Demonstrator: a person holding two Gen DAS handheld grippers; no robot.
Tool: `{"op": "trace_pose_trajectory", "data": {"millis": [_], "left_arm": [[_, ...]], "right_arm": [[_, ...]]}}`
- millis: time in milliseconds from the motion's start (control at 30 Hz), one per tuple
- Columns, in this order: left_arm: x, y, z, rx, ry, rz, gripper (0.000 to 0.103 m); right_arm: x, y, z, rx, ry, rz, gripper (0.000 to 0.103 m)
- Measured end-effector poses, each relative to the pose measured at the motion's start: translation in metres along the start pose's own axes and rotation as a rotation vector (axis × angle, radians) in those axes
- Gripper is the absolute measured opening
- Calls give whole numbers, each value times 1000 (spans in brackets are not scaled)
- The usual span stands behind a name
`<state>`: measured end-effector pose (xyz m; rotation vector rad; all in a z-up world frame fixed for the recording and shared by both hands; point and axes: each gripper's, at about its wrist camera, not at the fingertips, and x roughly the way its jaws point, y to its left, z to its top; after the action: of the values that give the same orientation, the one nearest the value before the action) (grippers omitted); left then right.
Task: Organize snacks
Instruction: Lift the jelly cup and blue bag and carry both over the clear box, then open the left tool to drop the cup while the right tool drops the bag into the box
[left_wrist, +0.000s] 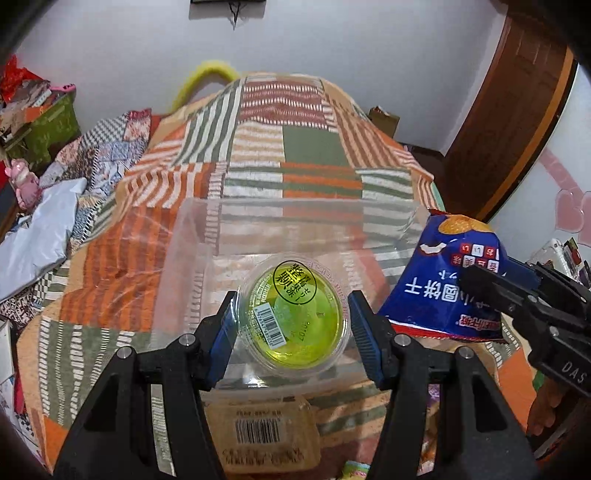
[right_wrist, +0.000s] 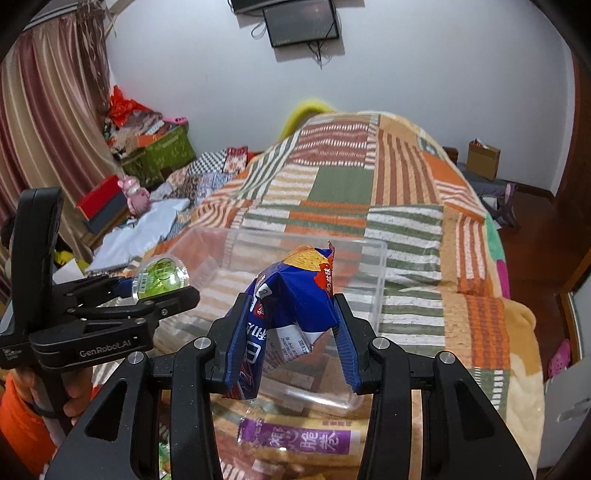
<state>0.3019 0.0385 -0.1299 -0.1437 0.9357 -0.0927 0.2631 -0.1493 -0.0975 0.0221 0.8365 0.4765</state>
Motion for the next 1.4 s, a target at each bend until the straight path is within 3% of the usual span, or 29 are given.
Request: {"op": "trace_pose_trajectory", "data": {"millis": [500,733,967,1133,1200,1400], "left_arm": [[42,-3,-5,17,99,5,58],[36,-9,-4,54,70,47,60],[13,-11,-8,57,24,58,65],[-16,-15,-13,62,-34,65,72],[-30,-16,-16,63,-56,61,73],[-69,-15,-27,70,-129,59,86]], "right_arm": [[42,1,-6,-2,118,-22,40],[46,2,-10,-4,137,-35,43],[28,0,-10,7,110,-36,57],[3,3,-9,-14,64,-45,61],[-7,5,-10,-19,40,-49,68],[-40,7,-16,-40,-18,-74,78]]}}
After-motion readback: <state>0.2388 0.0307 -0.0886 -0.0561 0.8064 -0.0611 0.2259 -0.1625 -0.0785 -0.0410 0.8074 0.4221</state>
